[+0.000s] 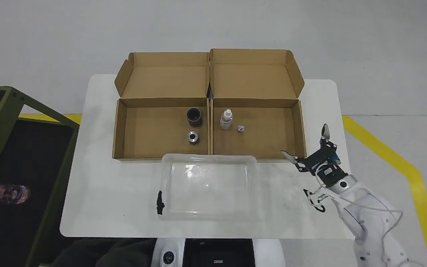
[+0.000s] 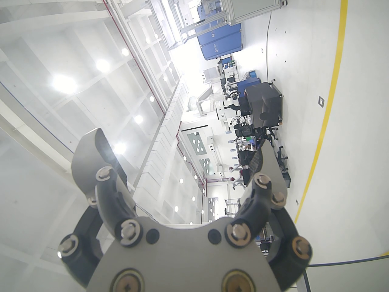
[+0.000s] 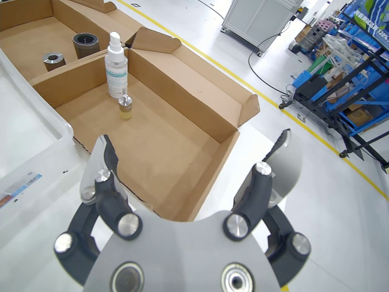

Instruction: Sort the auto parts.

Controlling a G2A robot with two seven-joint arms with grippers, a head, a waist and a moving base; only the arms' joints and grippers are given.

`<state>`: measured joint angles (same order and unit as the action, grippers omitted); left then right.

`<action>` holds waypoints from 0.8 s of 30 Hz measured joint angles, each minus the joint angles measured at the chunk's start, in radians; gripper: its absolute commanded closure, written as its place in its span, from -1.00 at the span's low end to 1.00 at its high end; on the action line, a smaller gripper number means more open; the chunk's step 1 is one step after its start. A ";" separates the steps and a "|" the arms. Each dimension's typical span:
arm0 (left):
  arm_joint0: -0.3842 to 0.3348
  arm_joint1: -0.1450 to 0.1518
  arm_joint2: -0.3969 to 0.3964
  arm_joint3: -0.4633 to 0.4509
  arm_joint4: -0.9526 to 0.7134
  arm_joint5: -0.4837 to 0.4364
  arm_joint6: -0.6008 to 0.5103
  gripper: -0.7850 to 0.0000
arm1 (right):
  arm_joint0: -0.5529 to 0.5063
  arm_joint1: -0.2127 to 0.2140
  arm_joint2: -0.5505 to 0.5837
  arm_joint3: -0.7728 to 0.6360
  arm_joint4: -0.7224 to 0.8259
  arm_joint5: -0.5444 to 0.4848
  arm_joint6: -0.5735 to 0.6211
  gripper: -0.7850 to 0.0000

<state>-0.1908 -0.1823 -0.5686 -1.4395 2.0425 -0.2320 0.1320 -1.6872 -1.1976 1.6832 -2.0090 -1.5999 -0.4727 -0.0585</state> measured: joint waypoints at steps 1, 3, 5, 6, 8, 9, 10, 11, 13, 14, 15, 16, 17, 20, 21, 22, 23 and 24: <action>0.000 0.000 0.000 0.000 0.000 0.000 0.000 -1.00 | -0.009 0.001 0.010 -0.006 0.001 0.004 -0.002 -1.00; 0.000 0.000 0.000 0.000 0.000 0.000 0.000 -1.00 | -0.020 0.002 0.022 -0.012 0.006 0.011 -0.004 -1.00; 0.000 0.000 0.000 0.000 0.000 0.000 0.000 -1.00 | -0.030 0.003 0.033 -0.015 0.014 0.018 0.000 -1.00; 0.000 0.000 0.000 0.000 0.000 0.000 0.000 -1.00 | -0.032 0.003 0.036 -0.016 0.015 0.021 0.002 -1.00; 0.000 0.000 0.000 0.000 0.000 0.000 0.000 -1.00 | -0.033 0.003 0.037 -0.017 0.016 0.022 0.004 -1.00; 0.000 0.000 0.000 0.000 0.000 0.000 0.000 -1.00 | -0.033 0.003 0.037 -0.017 0.016 0.022 0.004 -1.00; 0.000 0.000 0.000 0.000 0.000 0.000 0.000 -1.00 | -0.033 0.003 0.037 -0.017 0.016 0.022 0.004 -1.00; 0.000 0.000 0.000 0.000 0.000 0.000 0.000 -1.00 | -0.033 0.003 0.037 -0.017 0.016 0.022 0.004 -1.00; 0.000 0.000 0.000 0.000 0.000 0.000 0.000 -1.00 | -0.032 0.003 0.037 -0.017 0.016 0.022 0.004 -1.00; 0.000 0.000 0.000 0.000 0.000 0.000 0.000 -1.00 | -0.032 0.003 0.037 -0.017 0.016 0.022 0.004 -1.00; 0.000 0.000 0.000 0.000 0.000 0.000 0.000 -1.00 | -0.032 0.003 0.037 -0.017 0.016 0.022 0.004 -1.00; 0.000 0.000 0.000 0.000 0.000 0.000 0.000 -1.00 | -0.032 0.003 0.037 -0.017 0.016 0.022 0.004 -1.00; 0.000 0.000 0.000 0.000 0.000 0.000 0.000 -1.00 | -0.032 0.003 0.037 -0.017 0.016 0.022 0.004 -1.00; 0.000 0.000 0.000 0.000 0.000 0.000 0.000 -1.00 | -0.032 0.003 0.037 -0.017 0.016 0.022 0.004 -1.00; 0.000 0.000 0.000 0.000 0.000 0.000 0.000 -1.00 | -0.032 0.003 0.037 -0.017 0.016 0.022 0.004 -1.00; 0.000 0.000 0.000 0.000 0.000 0.000 0.000 -1.00 | -0.032 0.003 0.037 -0.017 0.016 0.022 0.004 -1.00; 0.000 0.000 0.000 0.000 0.000 0.000 0.000 -1.00 | -0.032 0.003 0.037 -0.017 0.016 0.022 0.004 -1.00; 0.000 0.000 0.000 0.000 0.000 0.000 0.000 -1.00 | -0.032 0.003 0.037 -0.017 0.016 0.022 0.004 -1.00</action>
<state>-0.1908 -0.1823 -0.5686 -1.4395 2.0425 -0.2320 0.1320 -1.7197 -1.1947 1.7200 -2.0257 -1.5843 -0.4511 -0.0550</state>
